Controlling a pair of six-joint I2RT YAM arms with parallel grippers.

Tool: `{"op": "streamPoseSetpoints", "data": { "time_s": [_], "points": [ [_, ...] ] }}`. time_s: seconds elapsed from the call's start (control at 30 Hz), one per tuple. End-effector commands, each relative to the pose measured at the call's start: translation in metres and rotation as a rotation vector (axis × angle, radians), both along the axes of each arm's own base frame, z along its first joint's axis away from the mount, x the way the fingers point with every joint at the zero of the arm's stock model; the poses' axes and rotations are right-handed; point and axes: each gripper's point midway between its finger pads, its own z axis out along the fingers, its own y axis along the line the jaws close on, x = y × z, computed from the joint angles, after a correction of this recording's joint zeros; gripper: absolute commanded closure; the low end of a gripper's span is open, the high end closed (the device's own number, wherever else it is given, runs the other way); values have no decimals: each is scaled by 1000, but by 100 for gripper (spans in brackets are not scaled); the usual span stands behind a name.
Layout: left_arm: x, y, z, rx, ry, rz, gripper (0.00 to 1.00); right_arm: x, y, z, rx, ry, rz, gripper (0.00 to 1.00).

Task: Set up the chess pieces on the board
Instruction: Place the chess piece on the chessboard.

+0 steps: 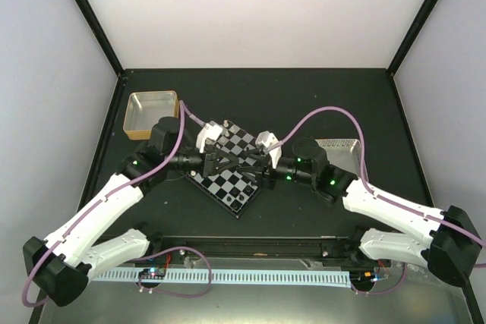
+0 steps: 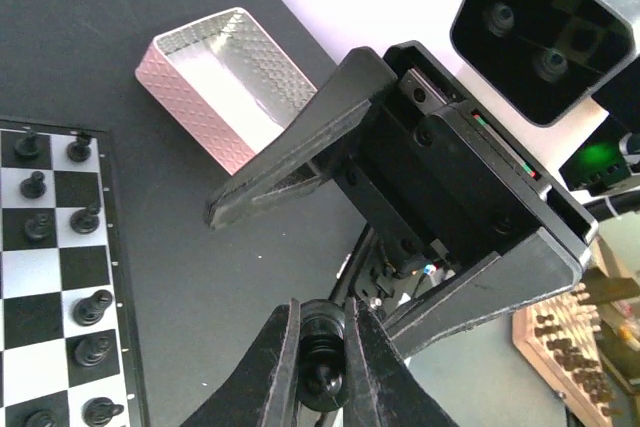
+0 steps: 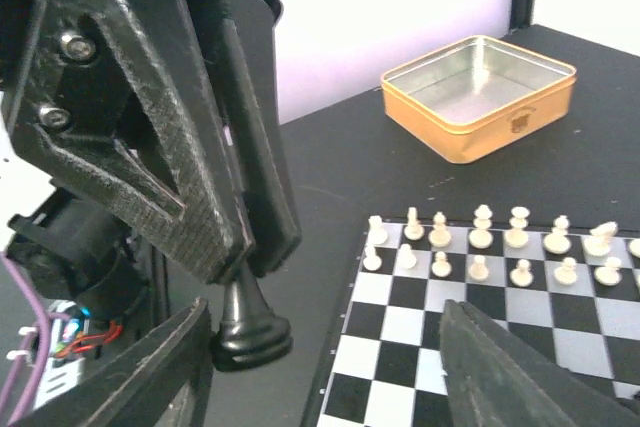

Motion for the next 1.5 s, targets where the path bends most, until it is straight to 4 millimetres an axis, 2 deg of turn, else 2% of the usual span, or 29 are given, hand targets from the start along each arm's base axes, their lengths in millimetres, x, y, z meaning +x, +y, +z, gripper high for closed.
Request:
{"op": "streamPoseSetpoints", "data": {
  "time_s": [0.0, 0.17, 0.27, 0.37, 0.43, 0.6, 0.7, 0.97, 1.27, 1.47],
  "points": [
    [20, 13, 9, 64, -92, 140, 98, 11, -11, -2, 4, 31, -96, 34],
    [48, 32, -14, 199, -109, 318, 98, 22, -33, -8, 19, 81, -252, 30],
    [56, 30, -29, 265, -106, 350, 98, 44, -60, -15, 12, 139, -471, 30],
    [60, 17, -43, 330, -99, 350, 98, 65, -99, -27, -17, 205, -738, 30],
    [61, 3, -51, 369, -98, 336, 98, 71, -122, -35, -36, 240, -884, 30],
    [66, -32, -78, 480, -102, 296, 99, 72, -172, -50, -51, 292, -1149, 30],
    [67, -49, -94, 525, -93, 267, 98, 67, -192, -57, -28, 309, -1231, 29],
    [63, -71, -136, 630, -67, 212, 98, 57, -206, -69, 22, 334, -1248, 29],
    [69, -87, -172, 687, -74, 179, 98, 58, -203, -74, 11, 342, -1243, 27],
    [79, -82, -194, 779, -88, 200, 98, 59, -200, -77, -1, 351, -1235, 26]
  ]
}}
